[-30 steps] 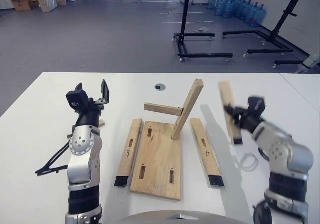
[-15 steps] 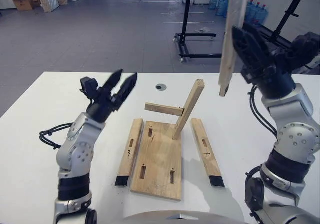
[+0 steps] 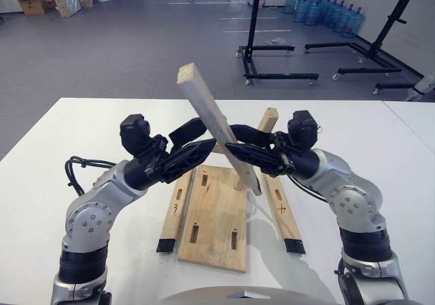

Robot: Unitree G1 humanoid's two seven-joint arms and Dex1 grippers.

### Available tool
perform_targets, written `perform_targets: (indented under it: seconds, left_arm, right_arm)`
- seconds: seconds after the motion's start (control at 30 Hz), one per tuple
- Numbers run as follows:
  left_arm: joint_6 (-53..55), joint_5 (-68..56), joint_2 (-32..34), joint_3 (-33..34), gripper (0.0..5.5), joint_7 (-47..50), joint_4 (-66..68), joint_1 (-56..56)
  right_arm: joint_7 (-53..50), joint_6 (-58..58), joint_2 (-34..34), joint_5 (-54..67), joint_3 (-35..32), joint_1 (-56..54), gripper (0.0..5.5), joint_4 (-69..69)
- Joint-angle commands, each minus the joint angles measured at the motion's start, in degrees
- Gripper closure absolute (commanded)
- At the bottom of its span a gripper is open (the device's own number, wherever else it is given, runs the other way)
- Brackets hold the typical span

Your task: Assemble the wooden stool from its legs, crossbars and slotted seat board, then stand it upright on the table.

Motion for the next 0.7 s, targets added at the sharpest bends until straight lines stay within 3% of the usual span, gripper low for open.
perform_targets:
  seconds: [0.03, 0.3, 0.7]
  left_arm:
    - [0.86, 0.95, 1.19, -0.92, 1.4, 0.62, 0.44, -1.12]
    - [0.67, 1.02, 1.89, -0.73, 1.4, 0.63, 1.09, -1.22]
    - [0.25, 5.3, 1.87, -2.33, 3.1, 3.13, 2.77, -1.68]
  right_arm:
    - [1.92, -2.47, 0.69, -4.34, 3.9, 0.62, 3.52, 1.31]
    - [2.67, -4.55, 1.86, -6.09, 4.54, 0.52, 3.52, 2.54]
    - [3.9, -6.81, 0.25, -8.2, 4.44, 0.65, 3.52, 2.09]
